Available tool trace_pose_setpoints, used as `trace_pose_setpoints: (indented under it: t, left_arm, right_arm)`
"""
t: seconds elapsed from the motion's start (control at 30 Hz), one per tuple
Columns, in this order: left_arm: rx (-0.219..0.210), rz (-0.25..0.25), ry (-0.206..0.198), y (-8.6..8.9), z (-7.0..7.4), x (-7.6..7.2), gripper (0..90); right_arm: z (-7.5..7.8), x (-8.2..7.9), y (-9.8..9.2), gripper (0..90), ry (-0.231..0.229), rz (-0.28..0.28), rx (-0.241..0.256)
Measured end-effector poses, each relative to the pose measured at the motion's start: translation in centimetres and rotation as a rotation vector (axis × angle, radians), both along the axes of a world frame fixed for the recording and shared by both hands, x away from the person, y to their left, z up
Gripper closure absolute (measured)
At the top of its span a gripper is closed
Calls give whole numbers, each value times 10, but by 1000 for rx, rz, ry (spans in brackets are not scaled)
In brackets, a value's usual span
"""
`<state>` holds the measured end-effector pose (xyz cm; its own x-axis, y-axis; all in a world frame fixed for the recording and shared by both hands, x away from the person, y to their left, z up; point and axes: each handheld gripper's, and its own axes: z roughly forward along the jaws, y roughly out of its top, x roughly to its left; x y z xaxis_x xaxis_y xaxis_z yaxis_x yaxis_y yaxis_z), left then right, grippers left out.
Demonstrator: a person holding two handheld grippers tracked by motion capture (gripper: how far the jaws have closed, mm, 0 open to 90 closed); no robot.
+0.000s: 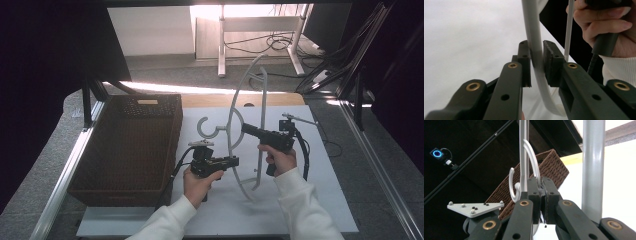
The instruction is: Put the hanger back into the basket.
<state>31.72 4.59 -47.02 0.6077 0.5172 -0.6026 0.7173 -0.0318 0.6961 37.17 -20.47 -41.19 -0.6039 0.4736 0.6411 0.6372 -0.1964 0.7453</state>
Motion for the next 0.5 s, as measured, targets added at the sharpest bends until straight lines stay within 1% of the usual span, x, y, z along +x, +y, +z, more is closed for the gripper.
trace_pose_setpoints:
  t: [0.03,0.1,0.13,0.2,0.3,0.37,0.43,0.5]
  left_arm:
    - [-7,7,4,1,0,0,805]
    - [-10,13,15,6,1,2,814]
    - [-5,12,14,8,2,3,814]
    - [11,16,5,11,4,2,817]
    - [25,21,-2,14,6,1,818]
    - [28,25,-9,16,8,1,820]
    - [29,32,-13,19,9,1,820]
    - [29,40,-19,21,11,2,821]
  right_arm:
    - [0,0,-1,855,-13,3,-3]
    - [2,-1,-1,855,-17,4,-7]
    - [2,-1,-1,855,-17,4,-7]
    - [3,-2,-2,852,-18,7,-21]
    - [3,-2,-1,848,-18,10,-17]
    - [3,-3,0,845,-24,7,-23]
    - [4,-4,0,837,-41,0,-38]
    - [5,-4,0,800,-49,-1,-45]
